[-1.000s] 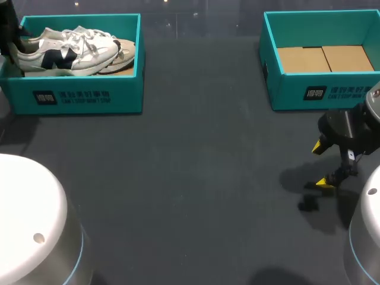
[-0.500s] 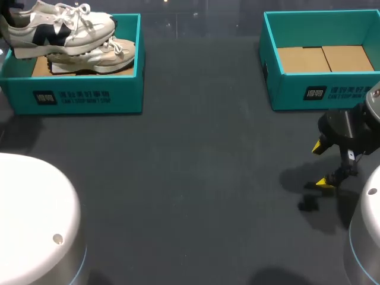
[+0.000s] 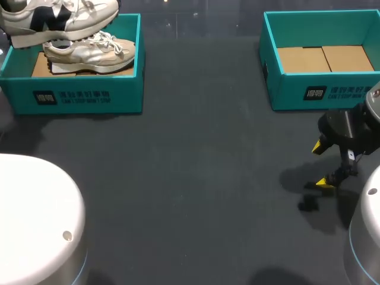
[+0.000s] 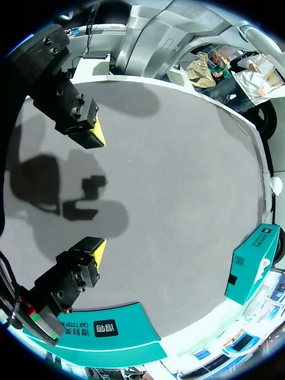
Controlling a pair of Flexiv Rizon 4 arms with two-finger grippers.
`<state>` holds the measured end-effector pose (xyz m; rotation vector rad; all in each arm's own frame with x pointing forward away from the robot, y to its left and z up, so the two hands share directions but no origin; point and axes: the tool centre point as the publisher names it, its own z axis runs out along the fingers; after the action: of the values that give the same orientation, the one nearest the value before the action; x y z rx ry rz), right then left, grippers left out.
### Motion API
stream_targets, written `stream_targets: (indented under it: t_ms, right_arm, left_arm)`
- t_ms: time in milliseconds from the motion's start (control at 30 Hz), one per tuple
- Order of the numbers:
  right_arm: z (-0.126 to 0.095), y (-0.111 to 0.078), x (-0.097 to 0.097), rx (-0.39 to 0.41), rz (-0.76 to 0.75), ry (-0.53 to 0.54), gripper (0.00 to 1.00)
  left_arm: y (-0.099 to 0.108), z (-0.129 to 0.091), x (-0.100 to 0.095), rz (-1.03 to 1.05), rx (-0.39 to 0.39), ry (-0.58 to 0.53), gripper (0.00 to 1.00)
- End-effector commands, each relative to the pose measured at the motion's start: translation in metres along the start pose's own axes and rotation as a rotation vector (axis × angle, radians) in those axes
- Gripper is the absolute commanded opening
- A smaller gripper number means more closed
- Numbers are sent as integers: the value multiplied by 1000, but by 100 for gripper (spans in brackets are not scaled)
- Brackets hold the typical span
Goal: Take the shoe out of the shoebox, open the shoe tongue, remove and reinsert the insole, then place the shoe into the shoebox
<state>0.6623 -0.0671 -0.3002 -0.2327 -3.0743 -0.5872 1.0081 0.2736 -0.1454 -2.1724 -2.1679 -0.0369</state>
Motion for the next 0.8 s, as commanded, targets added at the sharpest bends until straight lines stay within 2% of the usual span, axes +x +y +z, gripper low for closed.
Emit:
stream_targets:
  t_ms: [33, 267, 500, 533, 600, 800]
  right_arm:
    - [0, 0, 2, 3, 1, -3, 100]
    - [0, 0, 2, 3, 1, -3, 100]
    - [0, 0, 2, 3, 1, -3, 100]
    - [0, 0, 2, 3, 1, -3, 100]
    - [0, 0, 2, 3, 1, -3, 100]
    - [0, 0, 2, 3, 1, -3, 100]
  left_arm:
    - [-41, -12, -26, -4, -41, 30, 0]
    - [-92, -8, -75, 16, -62, 54, 0]
    - [-148, 21, -127, 20, -92, 76, 0]
    - [-155, 27, -134, 14, -117, 68, 0]
    - [-170, 38, -149, 37, -96, 65, 0]
    - [-211, 65, -187, 45, -123, 64, 0]
